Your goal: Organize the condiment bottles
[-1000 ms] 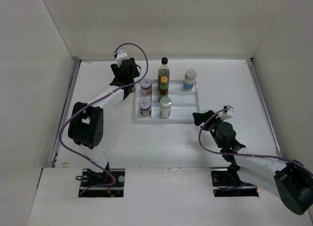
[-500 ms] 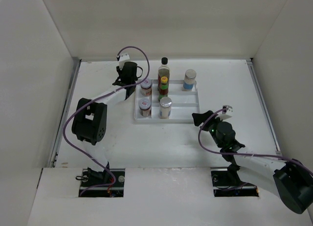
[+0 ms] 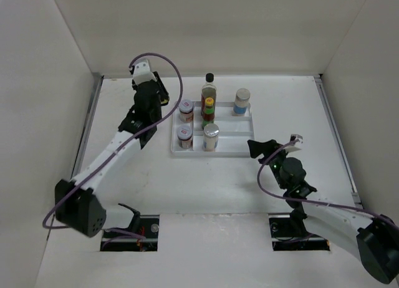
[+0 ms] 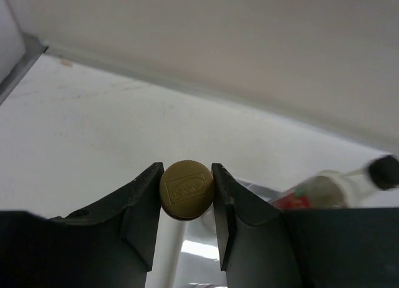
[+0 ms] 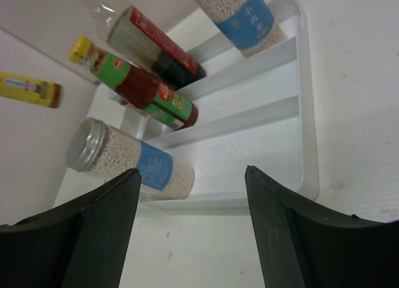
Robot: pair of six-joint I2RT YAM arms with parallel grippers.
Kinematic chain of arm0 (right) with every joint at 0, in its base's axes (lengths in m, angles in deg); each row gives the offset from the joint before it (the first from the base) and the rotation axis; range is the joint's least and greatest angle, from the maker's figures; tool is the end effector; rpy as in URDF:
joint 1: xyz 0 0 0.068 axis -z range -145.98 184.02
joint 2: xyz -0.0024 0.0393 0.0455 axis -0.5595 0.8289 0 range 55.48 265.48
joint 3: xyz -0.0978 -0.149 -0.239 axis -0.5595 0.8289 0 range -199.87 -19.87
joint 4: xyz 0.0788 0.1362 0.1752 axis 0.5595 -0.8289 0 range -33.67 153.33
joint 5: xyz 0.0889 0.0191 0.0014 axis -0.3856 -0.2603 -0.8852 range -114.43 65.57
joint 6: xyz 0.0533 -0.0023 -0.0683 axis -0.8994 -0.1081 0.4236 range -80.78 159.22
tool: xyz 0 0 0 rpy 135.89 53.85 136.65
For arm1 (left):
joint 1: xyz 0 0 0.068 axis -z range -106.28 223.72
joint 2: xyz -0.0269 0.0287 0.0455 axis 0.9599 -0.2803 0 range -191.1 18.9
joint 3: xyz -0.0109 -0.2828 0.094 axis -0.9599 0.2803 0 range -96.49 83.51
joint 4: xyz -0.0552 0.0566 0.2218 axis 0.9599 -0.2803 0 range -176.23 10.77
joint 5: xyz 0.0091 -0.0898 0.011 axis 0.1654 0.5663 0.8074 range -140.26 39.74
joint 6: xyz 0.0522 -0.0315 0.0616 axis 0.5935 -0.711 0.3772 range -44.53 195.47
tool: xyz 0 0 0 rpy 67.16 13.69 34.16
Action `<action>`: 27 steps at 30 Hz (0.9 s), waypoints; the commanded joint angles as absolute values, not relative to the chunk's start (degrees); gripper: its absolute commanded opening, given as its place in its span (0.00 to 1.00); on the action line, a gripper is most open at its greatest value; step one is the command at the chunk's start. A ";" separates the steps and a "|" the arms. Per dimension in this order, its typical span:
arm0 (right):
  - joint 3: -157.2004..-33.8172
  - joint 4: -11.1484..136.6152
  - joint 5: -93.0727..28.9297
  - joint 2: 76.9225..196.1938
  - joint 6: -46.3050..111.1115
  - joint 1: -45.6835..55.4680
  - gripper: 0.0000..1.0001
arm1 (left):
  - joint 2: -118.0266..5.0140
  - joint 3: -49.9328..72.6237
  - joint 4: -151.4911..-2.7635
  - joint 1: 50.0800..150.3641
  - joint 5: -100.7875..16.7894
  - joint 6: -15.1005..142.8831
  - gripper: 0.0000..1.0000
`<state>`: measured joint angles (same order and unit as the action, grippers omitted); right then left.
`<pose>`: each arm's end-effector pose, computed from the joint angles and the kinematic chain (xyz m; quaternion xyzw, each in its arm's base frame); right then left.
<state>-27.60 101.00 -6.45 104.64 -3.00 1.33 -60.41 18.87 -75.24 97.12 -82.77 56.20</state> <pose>0.1637 0.0770 0.2247 0.1663 0.7096 0.3200 0.6053 0.3170 -0.0923 0.3760 -0.1519 0.7450 -0.0223 0.6491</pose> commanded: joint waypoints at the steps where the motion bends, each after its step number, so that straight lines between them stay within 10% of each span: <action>1: -26.39 102.79 -1.86 100.40 -2.71 1.37 0.77 | -49.76 18.65 -69.12 103.10 -83.74 58.06 0.19; 19: -26.11 89.43 8.36 95.82 -4.90 8.22 0.69 | -73.72 2.40 -59.90 130.19 -77.68 61.06 0.20; 20: -25.94 89.00 8.61 94.86 -4.64 8.83 0.74 | -75.13 2.04 -59.46 130.71 -77.77 61.23 0.20; 21: -25.59 88.21 9.23 93.55 -4.73 9.62 1.00 | -76.54 1.95 -58.93 130.98 -77.77 61.23 0.20; 27: -24.27 82.84 11.51 86.16 -6.92 11.91 1.00 | -81.55 2.48 -57.53 131.77 -77.42 60.35 0.20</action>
